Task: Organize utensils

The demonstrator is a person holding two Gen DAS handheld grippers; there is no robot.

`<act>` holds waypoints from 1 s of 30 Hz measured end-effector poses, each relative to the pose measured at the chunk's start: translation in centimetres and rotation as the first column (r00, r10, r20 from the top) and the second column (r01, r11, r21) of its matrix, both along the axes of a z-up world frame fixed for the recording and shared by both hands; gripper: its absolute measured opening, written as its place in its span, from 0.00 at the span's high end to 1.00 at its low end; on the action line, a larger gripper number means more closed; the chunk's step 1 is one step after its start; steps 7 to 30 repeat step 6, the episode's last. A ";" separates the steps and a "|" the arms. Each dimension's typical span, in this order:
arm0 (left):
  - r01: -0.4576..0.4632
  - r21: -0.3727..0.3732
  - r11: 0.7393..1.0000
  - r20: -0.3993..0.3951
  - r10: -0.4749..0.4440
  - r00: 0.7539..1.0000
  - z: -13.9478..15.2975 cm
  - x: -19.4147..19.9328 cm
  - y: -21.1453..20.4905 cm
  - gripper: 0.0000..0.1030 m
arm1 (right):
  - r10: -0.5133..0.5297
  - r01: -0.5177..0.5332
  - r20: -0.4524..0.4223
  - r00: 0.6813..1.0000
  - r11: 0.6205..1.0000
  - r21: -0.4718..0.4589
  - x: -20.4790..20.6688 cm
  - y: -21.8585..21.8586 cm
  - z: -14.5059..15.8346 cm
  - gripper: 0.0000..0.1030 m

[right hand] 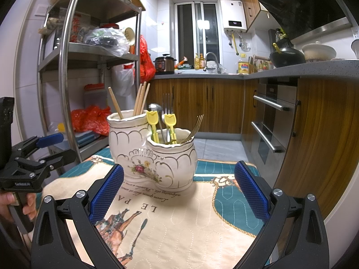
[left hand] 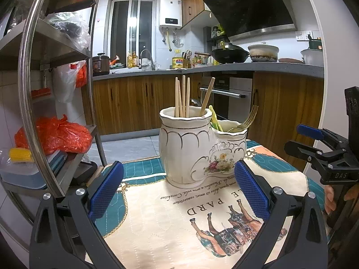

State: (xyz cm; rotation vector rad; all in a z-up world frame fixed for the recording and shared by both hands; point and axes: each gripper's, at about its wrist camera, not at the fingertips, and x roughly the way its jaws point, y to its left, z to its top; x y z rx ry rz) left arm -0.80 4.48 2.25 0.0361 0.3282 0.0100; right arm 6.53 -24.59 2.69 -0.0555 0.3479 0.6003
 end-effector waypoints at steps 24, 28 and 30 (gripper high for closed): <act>-0.021 0.000 1.000 -0.005 0.021 1.000 -0.1 0.2 0.1 0.05 | 0.000 0.000 0.001 1.000 1.000 0.000 0.0 0.0 0.0 0.05; -0.021 0.000 1.000 -0.005 0.021 1.000 -0.1 0.2 0.1 0.05 | 0.000 0.000 0.001 1.000 1.000 0.000 0.0 0.0 0.0 0.05; -0.021 0.000 1.000 -0.005 0.021 1.000 -0.1 0.2 0.1 0.05 | 0.000 0.000 0.001 1.000 1.000 0.000 0.0 0.0 0.0 0.05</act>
